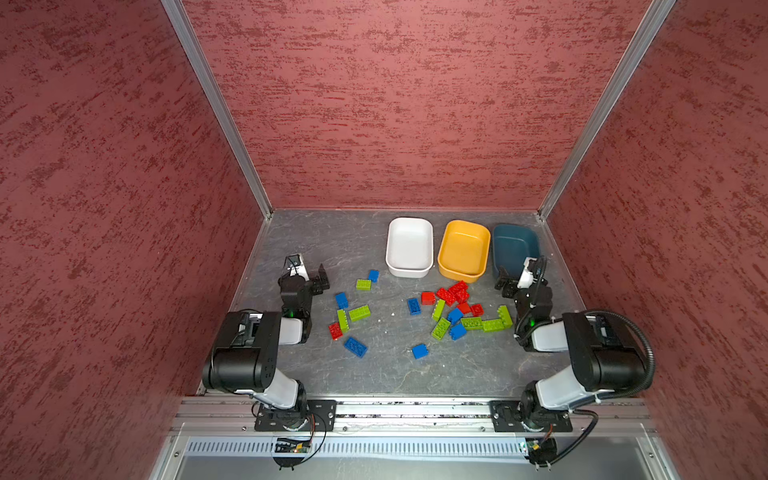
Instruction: Sort the legos into containers by color
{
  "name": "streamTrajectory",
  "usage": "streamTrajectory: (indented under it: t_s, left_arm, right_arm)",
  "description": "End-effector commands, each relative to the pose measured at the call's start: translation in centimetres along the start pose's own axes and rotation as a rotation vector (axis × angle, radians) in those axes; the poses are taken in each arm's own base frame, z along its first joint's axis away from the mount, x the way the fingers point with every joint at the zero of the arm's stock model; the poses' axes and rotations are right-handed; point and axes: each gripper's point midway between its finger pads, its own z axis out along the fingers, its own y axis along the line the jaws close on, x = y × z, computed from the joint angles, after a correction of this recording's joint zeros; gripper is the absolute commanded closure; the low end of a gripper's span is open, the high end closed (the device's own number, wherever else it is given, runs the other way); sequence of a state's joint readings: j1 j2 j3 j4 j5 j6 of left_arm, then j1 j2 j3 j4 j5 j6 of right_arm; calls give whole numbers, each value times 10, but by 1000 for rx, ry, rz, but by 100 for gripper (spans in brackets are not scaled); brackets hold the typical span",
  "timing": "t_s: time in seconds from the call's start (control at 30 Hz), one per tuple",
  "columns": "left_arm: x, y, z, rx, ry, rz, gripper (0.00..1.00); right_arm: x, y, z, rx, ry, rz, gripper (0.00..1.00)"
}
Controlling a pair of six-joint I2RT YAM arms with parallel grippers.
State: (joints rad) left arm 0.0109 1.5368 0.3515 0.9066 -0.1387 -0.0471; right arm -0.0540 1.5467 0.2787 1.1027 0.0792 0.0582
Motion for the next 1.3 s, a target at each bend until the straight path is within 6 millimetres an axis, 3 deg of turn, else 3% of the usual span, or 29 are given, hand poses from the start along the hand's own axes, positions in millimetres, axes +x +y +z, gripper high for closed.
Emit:
streamTrajectory:
  t_s: [0.0,1.27]
  left_arm:
    - [-11,-1,1,-1,-37,3,1]
    - [-11,-4,0,-3,-44,24,1]
  right_arm:
    - [-14,3,2,-14,-45,-19,1]
    - [-13,6,2,-29,-42,-23,1]
